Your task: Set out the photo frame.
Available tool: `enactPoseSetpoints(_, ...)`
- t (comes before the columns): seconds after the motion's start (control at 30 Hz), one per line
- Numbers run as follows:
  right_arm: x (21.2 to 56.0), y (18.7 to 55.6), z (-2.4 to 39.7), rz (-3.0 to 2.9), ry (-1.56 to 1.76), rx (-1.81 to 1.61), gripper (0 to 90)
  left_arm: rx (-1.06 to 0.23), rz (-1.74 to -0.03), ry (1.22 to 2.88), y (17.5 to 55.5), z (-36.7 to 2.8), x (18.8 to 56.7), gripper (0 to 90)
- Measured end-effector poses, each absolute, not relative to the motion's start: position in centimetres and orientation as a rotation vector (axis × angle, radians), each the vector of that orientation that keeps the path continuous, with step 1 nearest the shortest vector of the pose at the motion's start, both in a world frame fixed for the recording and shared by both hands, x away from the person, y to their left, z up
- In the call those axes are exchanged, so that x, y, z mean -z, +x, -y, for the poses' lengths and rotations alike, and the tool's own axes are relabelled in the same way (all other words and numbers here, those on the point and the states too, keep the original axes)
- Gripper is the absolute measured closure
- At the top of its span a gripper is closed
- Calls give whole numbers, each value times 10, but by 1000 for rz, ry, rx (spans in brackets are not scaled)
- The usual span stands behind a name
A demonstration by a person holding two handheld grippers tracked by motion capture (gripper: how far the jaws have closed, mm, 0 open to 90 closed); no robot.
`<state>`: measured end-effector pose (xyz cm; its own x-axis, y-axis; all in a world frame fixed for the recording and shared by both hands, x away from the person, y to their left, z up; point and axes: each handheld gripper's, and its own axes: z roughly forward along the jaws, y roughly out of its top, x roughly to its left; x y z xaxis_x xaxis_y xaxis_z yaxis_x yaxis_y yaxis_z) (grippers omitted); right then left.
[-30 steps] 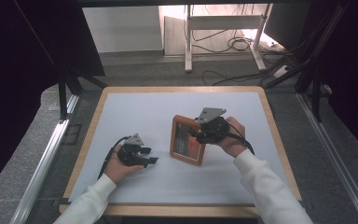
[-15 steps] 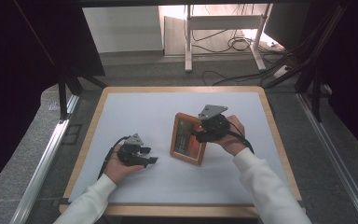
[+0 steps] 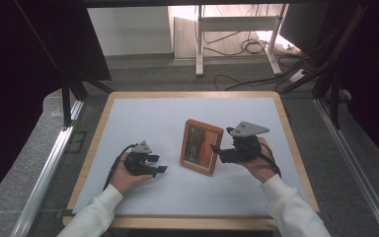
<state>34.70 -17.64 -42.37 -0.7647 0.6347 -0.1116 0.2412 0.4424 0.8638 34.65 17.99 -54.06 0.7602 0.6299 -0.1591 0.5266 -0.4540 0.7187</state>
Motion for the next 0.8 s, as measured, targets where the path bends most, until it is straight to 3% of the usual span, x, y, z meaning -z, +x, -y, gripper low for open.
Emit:
enactPoseSetpoints(0.5, 468, 323, 218, -2303, 876, -1255, 192, -180, -874, 2145, 348, -175, 539, 420)
enactPoseSetpoints(0.63, 480, 318, 225, -2312, 903, -1219, 194, -195, -858, 2156, 350, -170, 538, 506)
enactPoseSetpoints(0.8, 490, 315, 230, -2329, 918, -1186, 194, -230, -863, 2148, 357, -162, 533, 748)
